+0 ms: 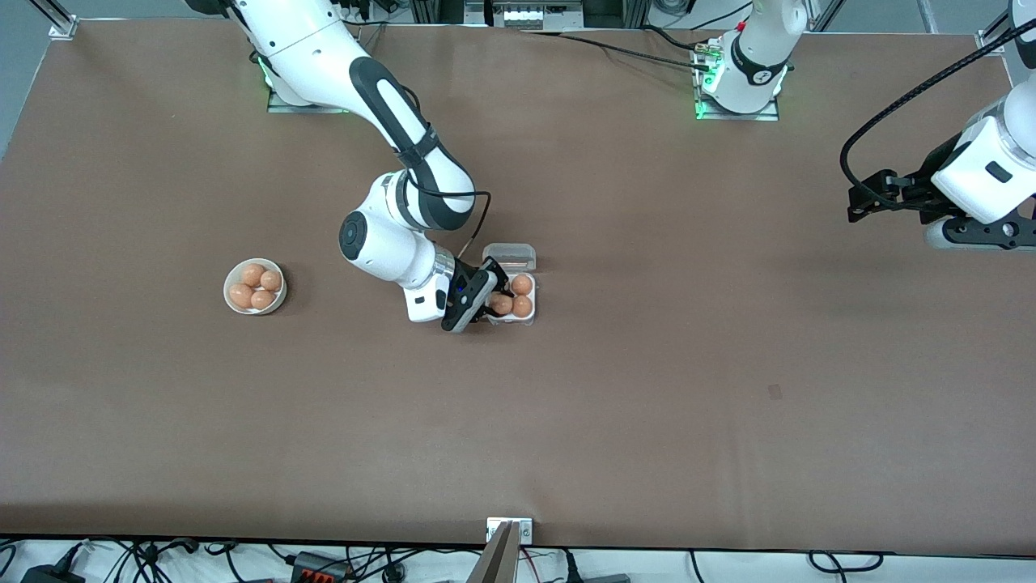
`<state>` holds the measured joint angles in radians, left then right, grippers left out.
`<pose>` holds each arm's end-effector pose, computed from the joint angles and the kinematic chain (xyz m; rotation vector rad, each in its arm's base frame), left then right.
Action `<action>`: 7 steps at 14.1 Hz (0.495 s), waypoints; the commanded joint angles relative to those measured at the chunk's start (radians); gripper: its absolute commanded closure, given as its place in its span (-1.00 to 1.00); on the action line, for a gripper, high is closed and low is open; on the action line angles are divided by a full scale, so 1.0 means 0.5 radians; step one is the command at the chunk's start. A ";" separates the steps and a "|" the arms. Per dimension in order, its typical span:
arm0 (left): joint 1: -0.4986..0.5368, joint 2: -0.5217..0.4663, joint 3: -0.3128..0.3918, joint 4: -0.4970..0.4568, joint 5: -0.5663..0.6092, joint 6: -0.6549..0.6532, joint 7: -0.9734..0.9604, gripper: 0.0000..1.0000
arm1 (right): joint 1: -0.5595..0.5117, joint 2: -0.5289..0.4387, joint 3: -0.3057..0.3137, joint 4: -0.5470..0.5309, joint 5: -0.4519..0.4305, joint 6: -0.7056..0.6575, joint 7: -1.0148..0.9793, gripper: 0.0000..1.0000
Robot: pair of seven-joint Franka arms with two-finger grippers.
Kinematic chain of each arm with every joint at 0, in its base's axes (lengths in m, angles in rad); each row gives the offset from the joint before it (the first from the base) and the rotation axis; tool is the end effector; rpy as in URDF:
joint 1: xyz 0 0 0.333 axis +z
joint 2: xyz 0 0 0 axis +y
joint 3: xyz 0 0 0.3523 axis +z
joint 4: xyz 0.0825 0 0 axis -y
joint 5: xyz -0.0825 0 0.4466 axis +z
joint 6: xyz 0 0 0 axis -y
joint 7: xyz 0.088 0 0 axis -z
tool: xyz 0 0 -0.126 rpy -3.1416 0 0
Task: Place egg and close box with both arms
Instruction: 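Lower the egg into the empty box slot and open the right gripper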
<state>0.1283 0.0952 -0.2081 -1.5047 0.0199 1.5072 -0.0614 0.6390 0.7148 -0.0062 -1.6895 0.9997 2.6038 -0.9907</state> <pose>0.6385 -0.0423 0.6130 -3.1316 0.0282 0.1417 0.6197 0.4435 0.1604 -2.3807 -0.9997 -0.3706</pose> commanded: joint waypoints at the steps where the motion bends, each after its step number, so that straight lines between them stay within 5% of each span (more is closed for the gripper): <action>1: 0.007 -0.009 -0.004 0.034 0.022 -0.045 0.037 -1.00 | 0.020 0.034 -0.012 0.038 0.047 0.014 -0.004 0.35; 2: 0.007 -0.009 -0.004 0.034 0.022 -0.045 0.037 -1.00 | 0.020 0.034 -0.012 0.038 0.050 0.032 -0.001 -0.59; 3: 0.007 -0.009 -0.004 0.034 0.022 -0.045 0.037 -1.00 | 0.011 0.031 -0.012 0.035 0.050 0.048 -0.001 -1.00; 7: 0.007 -0.009 -0.004 0.034 0.022 -0.045 0.037 -1.00 | 0.023 -0.079 -0.027 0.029 0.053 0.029 0.198 -1.00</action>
<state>0.1284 0.0952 -0.2081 -1.5047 0.0199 1.5072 -0.0614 0.6456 0.7155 -0.0003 -1.6815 1.0157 2.6121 -0.9432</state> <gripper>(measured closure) 0.000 0.075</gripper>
